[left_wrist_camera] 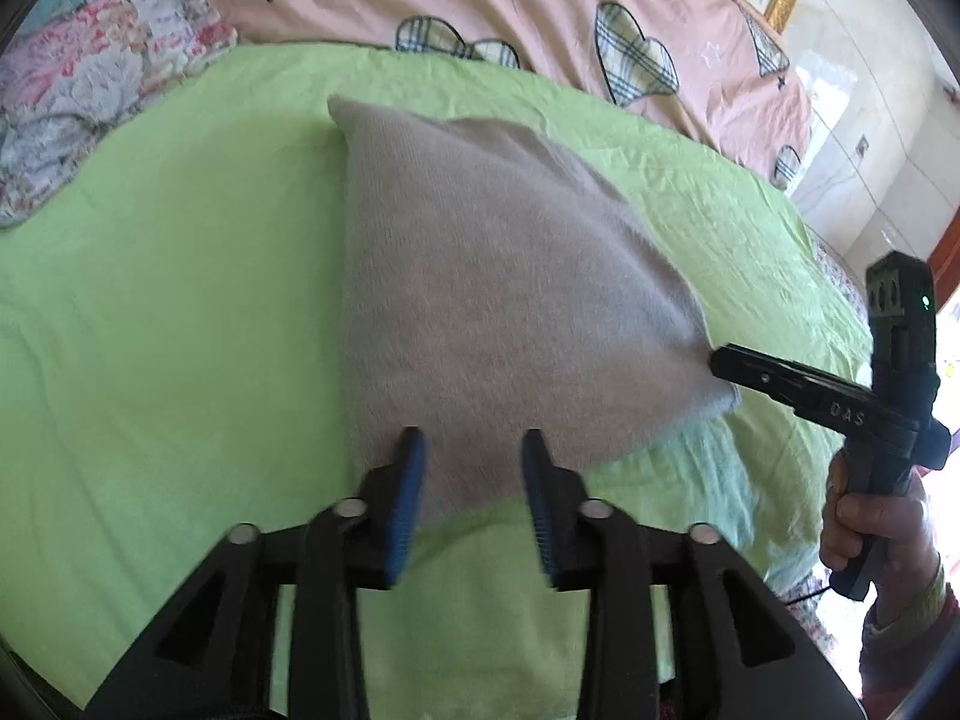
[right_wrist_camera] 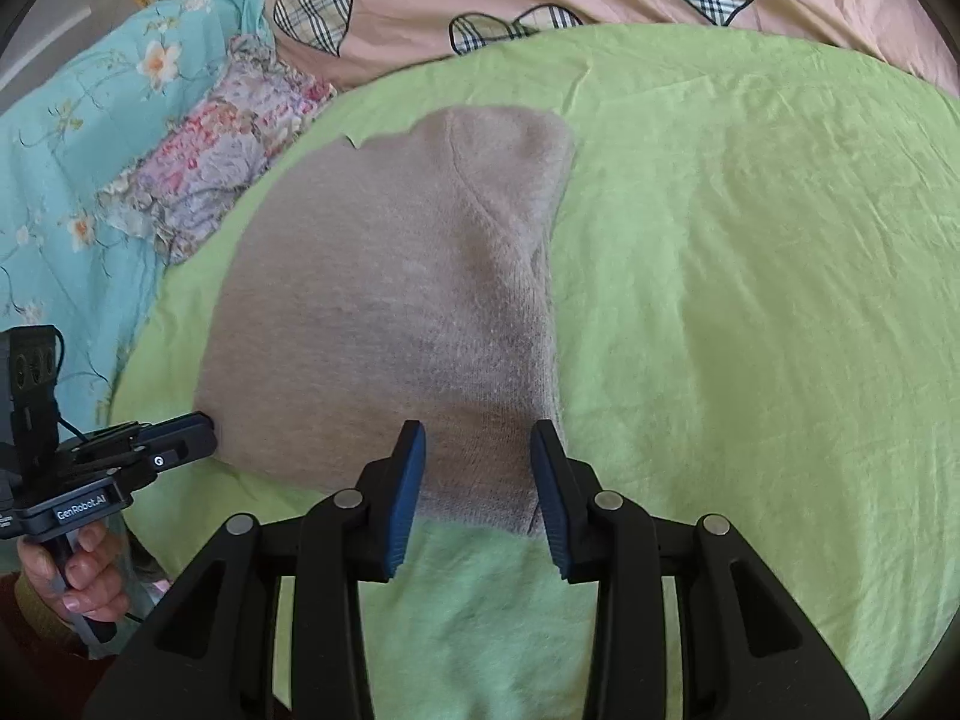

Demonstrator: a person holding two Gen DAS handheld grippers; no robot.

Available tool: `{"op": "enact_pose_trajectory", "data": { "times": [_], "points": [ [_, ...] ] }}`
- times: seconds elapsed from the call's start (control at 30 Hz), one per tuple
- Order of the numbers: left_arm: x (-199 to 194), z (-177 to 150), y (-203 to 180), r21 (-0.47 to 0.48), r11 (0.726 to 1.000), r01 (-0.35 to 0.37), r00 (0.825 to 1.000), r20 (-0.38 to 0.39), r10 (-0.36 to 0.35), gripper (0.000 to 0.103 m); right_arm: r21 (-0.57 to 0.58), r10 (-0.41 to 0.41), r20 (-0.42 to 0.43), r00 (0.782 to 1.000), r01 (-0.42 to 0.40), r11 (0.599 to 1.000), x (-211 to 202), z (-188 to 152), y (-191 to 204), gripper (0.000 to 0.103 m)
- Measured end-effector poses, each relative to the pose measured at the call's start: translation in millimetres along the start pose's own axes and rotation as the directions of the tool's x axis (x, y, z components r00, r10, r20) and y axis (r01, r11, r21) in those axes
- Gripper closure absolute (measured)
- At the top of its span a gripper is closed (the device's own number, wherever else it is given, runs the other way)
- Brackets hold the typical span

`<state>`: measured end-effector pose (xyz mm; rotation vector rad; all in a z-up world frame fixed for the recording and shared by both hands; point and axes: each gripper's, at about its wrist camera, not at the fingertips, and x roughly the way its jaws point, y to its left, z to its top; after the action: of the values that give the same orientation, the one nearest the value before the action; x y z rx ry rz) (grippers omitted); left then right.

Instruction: Fold small clothes

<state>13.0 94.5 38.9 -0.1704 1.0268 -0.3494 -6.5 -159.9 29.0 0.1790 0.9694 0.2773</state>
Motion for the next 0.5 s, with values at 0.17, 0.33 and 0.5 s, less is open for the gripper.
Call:
{"op": "enact_pose_trajectory", "data": {
  "times": [0.17,0.33,0.5],
  "points": [
    [-6,23,6,-0.020,0.999,-0.028,0.999,0.041,0.028,0.061,0.044,0.005,0.040,0.999,-0.006,0.999,-9,15,-7,0.064],
    [10,44,14,-0.047,0.997,-0.067,0.997,0.025,0.069,0.061,0.176,0.086,0.057,0.995,-0.094,0.980,10,44,-23,0.064],
    [22,53,23,-0.081,0.994,-0.072,0.997,0.010,0.073,0.060,0.290,0.169,0.040,0.985,-0.173,0.941,44,68,-37,0.064]
  ]
}}
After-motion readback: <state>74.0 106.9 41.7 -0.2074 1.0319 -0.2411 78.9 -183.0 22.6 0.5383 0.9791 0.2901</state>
